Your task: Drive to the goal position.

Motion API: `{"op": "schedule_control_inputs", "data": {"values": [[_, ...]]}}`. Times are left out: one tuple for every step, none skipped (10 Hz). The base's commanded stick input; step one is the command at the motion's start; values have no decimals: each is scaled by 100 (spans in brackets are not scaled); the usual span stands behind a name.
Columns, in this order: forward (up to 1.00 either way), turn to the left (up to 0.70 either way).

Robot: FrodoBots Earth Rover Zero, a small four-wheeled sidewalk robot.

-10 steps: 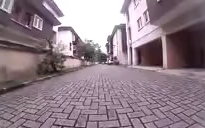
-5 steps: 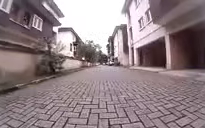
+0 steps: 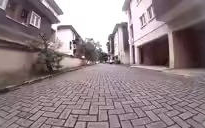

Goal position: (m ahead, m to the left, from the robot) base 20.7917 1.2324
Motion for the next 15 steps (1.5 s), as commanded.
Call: {"op": "schedule_control_inputs", "data": {"values": [[70,0],[70,0],[70,0],[70,0],[70,0],[70,0],[70,0],[70,0],[70,0],[70,0],[70,0],[70,0],[70,0],[70,0],[70,0]]}}
